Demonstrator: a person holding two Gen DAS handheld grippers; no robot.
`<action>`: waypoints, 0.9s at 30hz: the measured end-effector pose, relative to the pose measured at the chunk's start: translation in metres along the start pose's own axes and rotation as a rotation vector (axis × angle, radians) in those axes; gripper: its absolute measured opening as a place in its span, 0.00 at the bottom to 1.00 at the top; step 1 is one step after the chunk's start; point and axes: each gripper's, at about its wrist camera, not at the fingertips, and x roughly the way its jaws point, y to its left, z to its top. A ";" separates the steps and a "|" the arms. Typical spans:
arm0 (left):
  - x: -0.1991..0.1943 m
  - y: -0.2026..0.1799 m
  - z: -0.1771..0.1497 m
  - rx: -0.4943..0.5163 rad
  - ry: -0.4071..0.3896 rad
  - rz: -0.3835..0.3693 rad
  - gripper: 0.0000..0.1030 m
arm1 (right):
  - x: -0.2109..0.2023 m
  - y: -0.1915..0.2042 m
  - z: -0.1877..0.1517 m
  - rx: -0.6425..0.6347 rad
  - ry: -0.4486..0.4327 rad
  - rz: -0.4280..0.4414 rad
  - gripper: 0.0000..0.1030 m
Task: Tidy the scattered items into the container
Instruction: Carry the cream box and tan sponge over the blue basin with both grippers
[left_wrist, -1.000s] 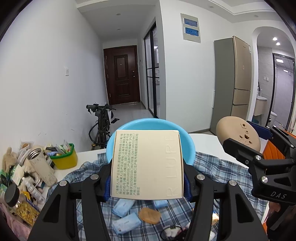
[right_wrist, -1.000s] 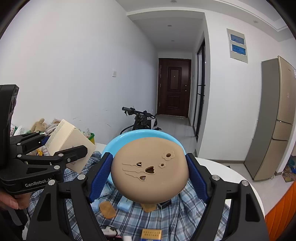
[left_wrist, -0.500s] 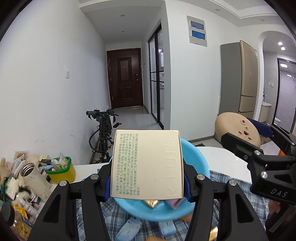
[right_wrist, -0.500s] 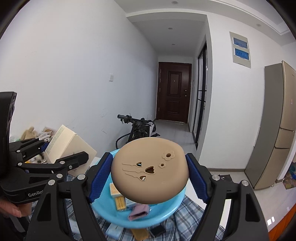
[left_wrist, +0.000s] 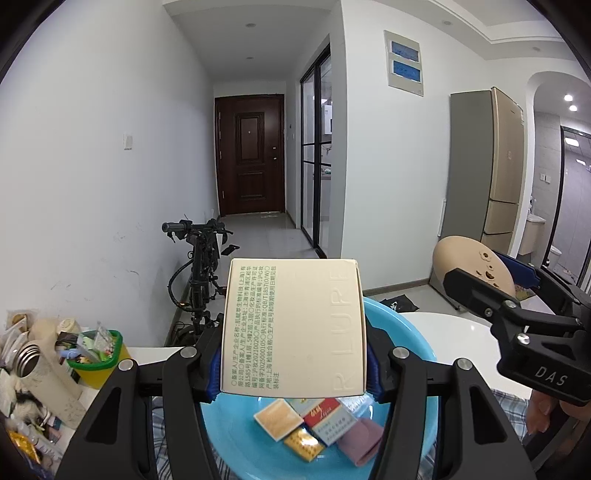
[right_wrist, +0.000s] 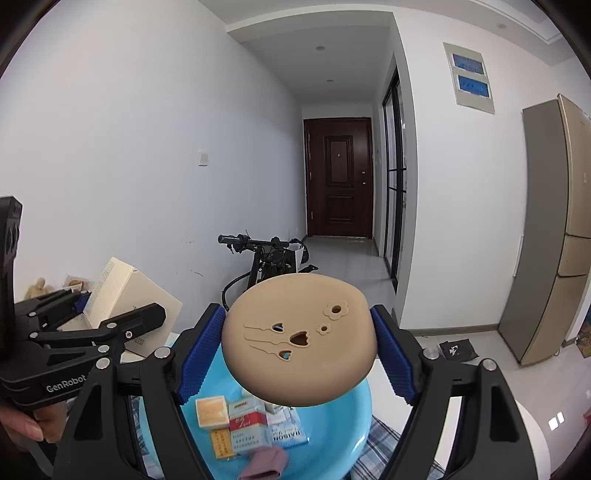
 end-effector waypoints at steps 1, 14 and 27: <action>0.007 0.003 0.002 -0.007 0.003 0.001 0.57 | 0.003 -0.001 0.001 0.002 -0.002 -0.001 0.75; 0.038 0.031 0.017 -0.041 -0.045 0.014 0.57 | 0.035 -0.004 0.019 -0.028 -0.030 -0.002 0.76; 0.073 0.059 0.011 -0.100 -0.023 0.014 0.57 | 0.056 -0.011 0.009 0.003 -0.024 0.017 0.76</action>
